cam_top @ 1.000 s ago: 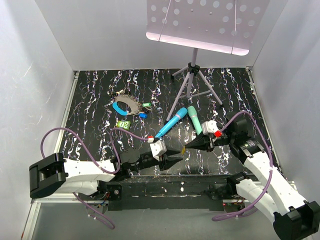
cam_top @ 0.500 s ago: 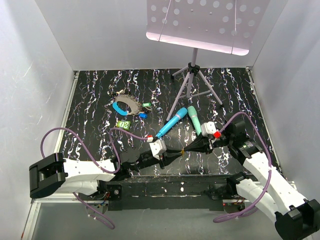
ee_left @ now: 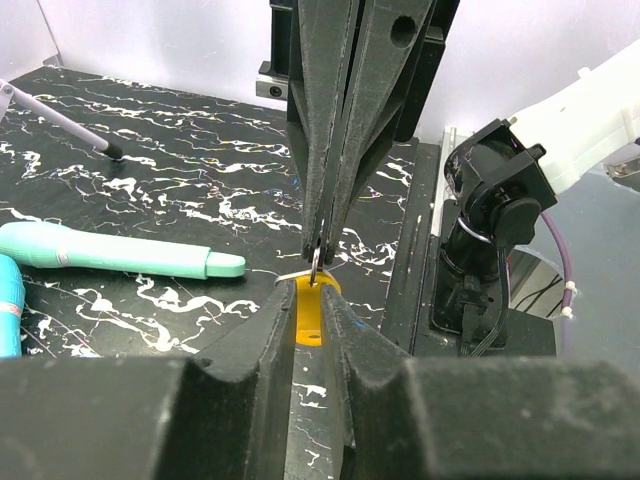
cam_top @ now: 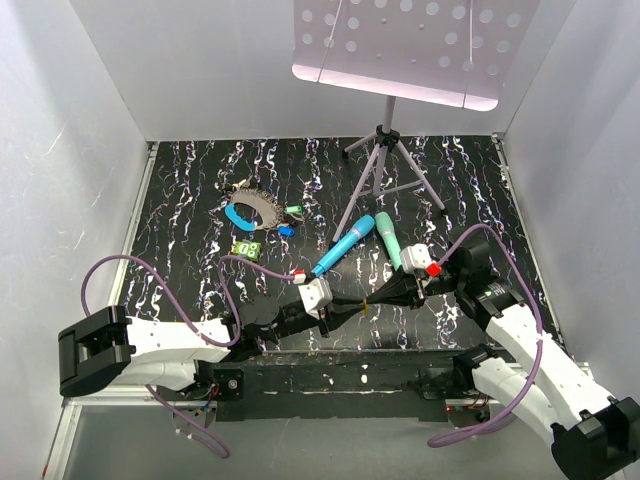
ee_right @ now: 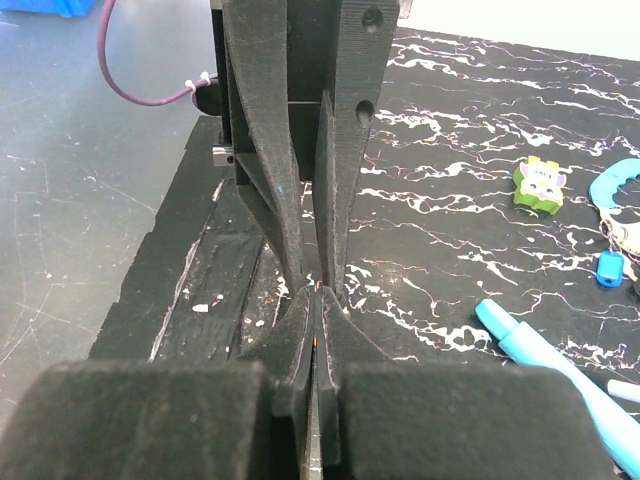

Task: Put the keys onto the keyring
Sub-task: Adjust the key.

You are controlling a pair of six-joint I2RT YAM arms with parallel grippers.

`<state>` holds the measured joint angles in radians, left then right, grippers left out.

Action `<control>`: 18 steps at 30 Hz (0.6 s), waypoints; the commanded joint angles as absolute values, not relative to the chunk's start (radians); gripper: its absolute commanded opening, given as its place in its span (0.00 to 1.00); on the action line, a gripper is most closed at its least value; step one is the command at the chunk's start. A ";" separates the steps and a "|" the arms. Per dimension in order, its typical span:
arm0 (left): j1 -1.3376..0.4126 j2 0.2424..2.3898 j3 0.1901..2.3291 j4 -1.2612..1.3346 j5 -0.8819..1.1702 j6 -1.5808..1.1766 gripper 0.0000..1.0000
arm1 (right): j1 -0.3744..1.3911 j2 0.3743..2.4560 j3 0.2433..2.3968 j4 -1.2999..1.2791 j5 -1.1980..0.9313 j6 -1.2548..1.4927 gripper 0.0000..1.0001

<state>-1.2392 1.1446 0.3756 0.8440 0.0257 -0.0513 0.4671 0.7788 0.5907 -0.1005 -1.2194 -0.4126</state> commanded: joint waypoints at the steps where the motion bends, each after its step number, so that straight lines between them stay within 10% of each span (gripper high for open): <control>1: -1.238 1.140 0.414 0.868 0.014 -0.037 0.13 | 0.479 0.769 0.577 -0.061 -1.233 -0.396 0.01; 15: -1.238 1.126 0.431 0.801 0.035 -0.035 0.00 | 0.488 0.772 0.595 -0.072 -1.203 -0.382 0.01; 18: -1.238 1.071 0.457 0.662 0.017 -0.023 0.00 | 0.488 0.773 0.627 -0.150 -1.166 -0.414 0.16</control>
<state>-1.2392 1.1404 0.3950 0.8032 0.0341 -0.0463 0.4786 0.7788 0.5781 -0.1020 -1.1965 -0.3950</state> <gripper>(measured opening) 0.009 0.075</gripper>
